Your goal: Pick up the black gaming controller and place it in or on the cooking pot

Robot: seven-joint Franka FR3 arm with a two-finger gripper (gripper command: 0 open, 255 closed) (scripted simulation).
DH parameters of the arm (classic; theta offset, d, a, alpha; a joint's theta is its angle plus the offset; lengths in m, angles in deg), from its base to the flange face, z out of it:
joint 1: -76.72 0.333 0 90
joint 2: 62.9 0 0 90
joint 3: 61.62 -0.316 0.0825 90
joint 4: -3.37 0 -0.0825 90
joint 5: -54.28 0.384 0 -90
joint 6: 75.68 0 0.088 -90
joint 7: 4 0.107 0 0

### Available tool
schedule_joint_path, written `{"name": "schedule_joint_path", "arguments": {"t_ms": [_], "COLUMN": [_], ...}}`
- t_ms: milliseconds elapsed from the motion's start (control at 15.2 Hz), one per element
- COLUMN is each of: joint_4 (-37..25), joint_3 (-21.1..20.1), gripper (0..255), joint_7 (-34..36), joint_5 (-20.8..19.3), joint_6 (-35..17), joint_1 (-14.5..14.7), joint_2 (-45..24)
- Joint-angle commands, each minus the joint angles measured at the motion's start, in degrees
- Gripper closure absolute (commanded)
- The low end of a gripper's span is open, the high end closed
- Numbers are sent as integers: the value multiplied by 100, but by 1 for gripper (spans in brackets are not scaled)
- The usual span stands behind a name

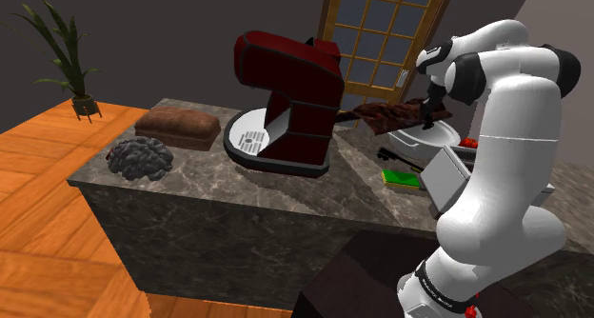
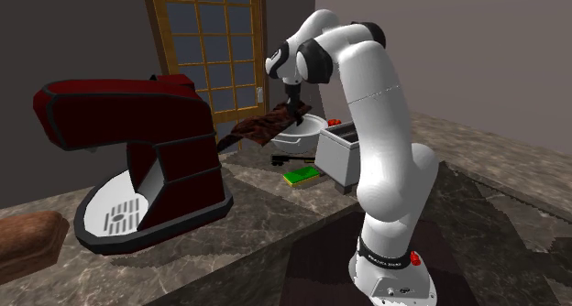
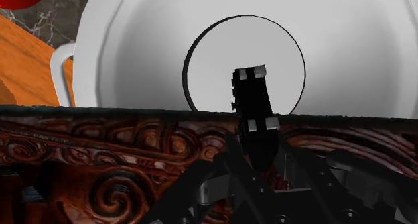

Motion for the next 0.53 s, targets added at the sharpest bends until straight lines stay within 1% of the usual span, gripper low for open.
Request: {"name": "schedule_joint_path", "arguments": {"t_ms": [0, 264, 330, 396, 462], "joint_4": [-6, -5, -104, -139, -307], "joint_3": [-59, -77, -92, -93, -113], "gripper": [255, 255, 0, 0, 0], "joint_7": [10, 16, 52, -1, -13], "joint_5": [20, 8, 17, 37, 72], "joint_6": [-65, -67, -20, -17, 63], "joint_1": [-24, -37, -36, -88, -144], "joint_2": [-305, -301, -356, -387, -480]}}
